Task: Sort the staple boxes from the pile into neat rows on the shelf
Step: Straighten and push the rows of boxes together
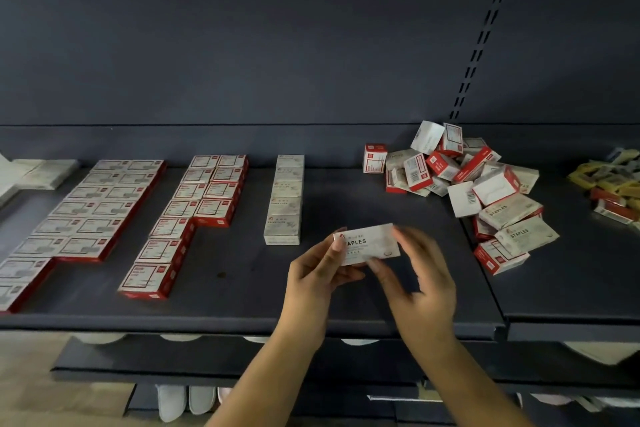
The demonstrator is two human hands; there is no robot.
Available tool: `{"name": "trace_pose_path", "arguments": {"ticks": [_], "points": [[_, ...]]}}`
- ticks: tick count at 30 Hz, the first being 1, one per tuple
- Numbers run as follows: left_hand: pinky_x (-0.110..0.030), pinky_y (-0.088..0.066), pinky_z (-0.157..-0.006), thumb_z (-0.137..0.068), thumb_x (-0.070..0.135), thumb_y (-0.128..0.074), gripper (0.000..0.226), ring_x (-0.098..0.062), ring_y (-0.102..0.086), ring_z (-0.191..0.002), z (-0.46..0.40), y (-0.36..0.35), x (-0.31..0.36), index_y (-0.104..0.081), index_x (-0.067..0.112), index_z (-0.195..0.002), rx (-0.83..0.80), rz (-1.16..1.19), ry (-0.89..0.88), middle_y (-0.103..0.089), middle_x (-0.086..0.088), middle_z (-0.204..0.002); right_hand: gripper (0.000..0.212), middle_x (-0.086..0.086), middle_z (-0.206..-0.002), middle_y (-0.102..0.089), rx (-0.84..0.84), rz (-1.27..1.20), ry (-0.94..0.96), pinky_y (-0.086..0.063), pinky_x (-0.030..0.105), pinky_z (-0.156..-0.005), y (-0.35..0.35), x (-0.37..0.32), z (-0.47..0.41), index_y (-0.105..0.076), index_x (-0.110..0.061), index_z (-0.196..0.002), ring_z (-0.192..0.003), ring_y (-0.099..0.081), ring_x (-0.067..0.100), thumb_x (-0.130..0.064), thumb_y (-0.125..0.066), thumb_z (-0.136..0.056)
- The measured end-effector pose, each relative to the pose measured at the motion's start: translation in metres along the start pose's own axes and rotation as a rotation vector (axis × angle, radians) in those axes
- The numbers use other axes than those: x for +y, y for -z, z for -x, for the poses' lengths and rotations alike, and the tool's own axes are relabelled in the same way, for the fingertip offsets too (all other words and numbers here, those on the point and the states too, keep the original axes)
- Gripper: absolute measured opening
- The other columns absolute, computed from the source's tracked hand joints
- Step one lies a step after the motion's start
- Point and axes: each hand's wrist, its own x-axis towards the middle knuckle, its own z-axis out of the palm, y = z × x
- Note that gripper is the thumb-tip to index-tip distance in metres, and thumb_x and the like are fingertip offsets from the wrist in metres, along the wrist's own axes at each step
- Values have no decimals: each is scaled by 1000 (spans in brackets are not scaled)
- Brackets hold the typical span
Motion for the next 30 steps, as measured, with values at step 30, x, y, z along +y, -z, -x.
{"name": "trace_pose_path", "arguments": {"ticks": [30], "points": [[-16,-44,-91,-89,20,-60,42,-4,-55,-109,11,155,95,-52,14,-129,135,-931,-577,-61,7,-114,45,-8,-87,-72,-428,-512,-656,-50,10,-68,-118,-109,-17,-60,-30,-104,-84,-67,1,-1,-72,-72]]}}
